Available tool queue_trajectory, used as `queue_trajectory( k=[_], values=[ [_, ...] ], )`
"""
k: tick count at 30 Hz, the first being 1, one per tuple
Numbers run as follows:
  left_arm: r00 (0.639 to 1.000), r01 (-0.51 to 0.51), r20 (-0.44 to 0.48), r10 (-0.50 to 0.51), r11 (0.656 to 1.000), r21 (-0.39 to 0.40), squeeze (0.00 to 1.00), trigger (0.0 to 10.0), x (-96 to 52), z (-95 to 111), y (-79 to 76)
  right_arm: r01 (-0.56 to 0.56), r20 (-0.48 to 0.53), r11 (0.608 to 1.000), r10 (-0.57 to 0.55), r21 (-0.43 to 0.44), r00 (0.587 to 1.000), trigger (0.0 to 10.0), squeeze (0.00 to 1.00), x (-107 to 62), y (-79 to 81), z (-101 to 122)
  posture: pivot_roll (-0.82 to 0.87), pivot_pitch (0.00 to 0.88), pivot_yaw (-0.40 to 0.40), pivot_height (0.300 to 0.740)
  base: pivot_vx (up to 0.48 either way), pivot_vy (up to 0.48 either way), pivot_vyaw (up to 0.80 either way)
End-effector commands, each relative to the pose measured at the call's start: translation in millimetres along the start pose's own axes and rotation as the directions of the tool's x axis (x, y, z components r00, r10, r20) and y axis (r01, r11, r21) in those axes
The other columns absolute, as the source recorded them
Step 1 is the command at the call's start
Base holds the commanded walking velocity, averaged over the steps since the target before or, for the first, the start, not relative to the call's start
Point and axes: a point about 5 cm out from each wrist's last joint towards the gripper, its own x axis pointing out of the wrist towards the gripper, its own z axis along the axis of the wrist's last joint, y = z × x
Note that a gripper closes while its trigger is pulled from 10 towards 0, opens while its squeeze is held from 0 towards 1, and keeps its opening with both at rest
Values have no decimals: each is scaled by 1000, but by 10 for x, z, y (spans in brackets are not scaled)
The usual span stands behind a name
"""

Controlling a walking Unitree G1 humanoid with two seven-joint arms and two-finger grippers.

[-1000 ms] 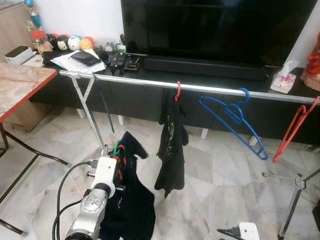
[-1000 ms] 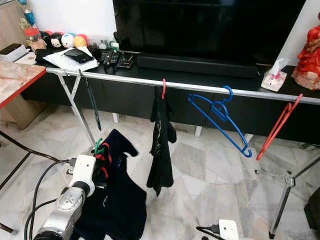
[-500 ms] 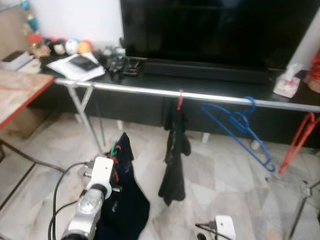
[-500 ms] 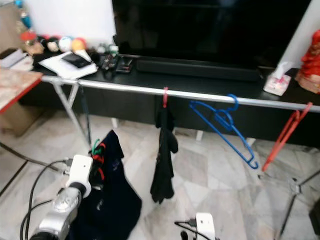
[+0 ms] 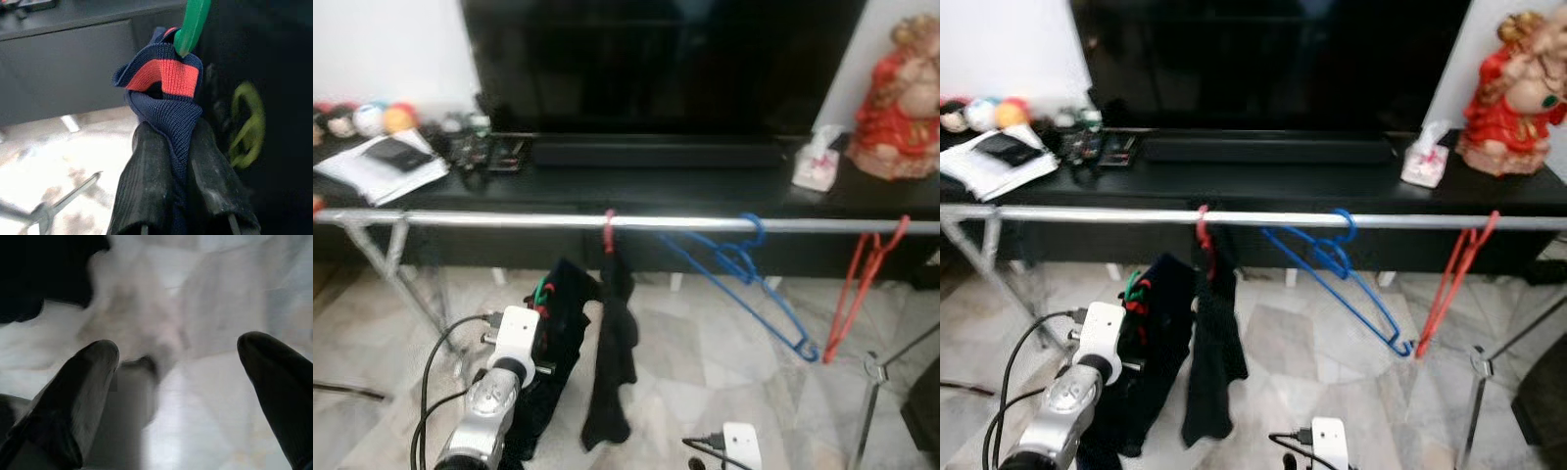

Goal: Hang hanger

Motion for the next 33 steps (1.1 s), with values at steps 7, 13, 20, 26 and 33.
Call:
queue_trajectory(
  k=[7,13,20,26,33],
  values=[
    [988,-109,110,108,994,5,0,10000,-119,62,210,28,33,999,-28,21,999,10000,0,-57,-423,31,-128,0,-25,740,286,0,0],
    [983,-94,159,93,996,-1,0,10000,-286,1,191,55,29,998,-56,23,998,10000,0,-131,-728,11,-128,0,-26,740,0,0,0],
    [970,-48,241,19,992,113,0,10000,-488,14,235,56,19,998,-56,8,998,10000,0,-117,-695,20,-125,0,-27,740,0,0,0],
    [963,-42,268,4,989,139,0,10000,-615,5,254,28,7,1000,-28,-7,1000,10000,0,-60,-391,-32,-124,0,-28,740,0,0,0],
    [951,-59,309,13,988,141,0,10000,-464,182,233,-8,-10,1000,7,-21,1000,10000,0,-21,54,-107,-123,0,-31,740,0,0,0]
  ],
)
